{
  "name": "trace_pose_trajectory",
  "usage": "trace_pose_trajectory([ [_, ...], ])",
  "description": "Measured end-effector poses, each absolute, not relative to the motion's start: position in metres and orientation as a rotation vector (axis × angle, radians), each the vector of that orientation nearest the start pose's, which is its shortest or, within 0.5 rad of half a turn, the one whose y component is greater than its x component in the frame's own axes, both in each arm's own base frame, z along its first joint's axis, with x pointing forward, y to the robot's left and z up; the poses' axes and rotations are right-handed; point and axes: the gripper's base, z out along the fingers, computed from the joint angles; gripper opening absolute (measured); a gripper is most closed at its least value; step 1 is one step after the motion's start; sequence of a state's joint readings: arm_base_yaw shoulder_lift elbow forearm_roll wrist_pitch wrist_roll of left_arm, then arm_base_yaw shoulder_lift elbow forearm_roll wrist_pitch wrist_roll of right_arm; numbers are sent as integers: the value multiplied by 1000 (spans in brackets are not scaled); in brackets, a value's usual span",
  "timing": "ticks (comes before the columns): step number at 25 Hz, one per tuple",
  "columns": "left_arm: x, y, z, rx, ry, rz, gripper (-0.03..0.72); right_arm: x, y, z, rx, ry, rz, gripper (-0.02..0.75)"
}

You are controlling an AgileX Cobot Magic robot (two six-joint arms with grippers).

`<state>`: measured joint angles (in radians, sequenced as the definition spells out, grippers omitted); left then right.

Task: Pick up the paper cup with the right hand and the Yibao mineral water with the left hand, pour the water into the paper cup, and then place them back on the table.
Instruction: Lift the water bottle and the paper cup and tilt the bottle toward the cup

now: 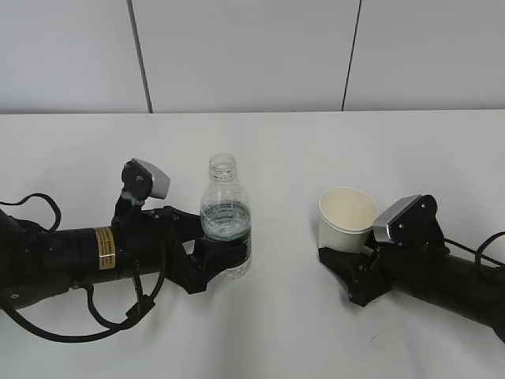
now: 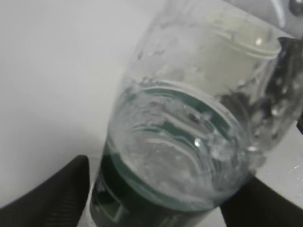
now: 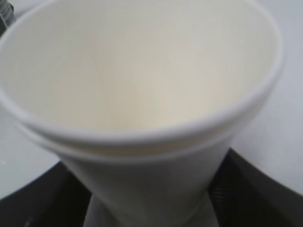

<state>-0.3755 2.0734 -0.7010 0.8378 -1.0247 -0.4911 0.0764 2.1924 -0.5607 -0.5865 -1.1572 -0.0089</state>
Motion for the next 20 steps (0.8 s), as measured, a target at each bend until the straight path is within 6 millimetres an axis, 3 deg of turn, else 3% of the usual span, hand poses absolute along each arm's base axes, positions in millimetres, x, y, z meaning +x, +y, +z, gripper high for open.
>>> trace_pose_trajectory([
  [8, 283, -172, 88, 801, 1842, -907, 428, 290, 68, 45, -663, 1871, 413, 529],
  [20, 284, -172, 88, 779, 1836, -910, 424, 289, 71, 48, -708, 1850, 436, 527],
])
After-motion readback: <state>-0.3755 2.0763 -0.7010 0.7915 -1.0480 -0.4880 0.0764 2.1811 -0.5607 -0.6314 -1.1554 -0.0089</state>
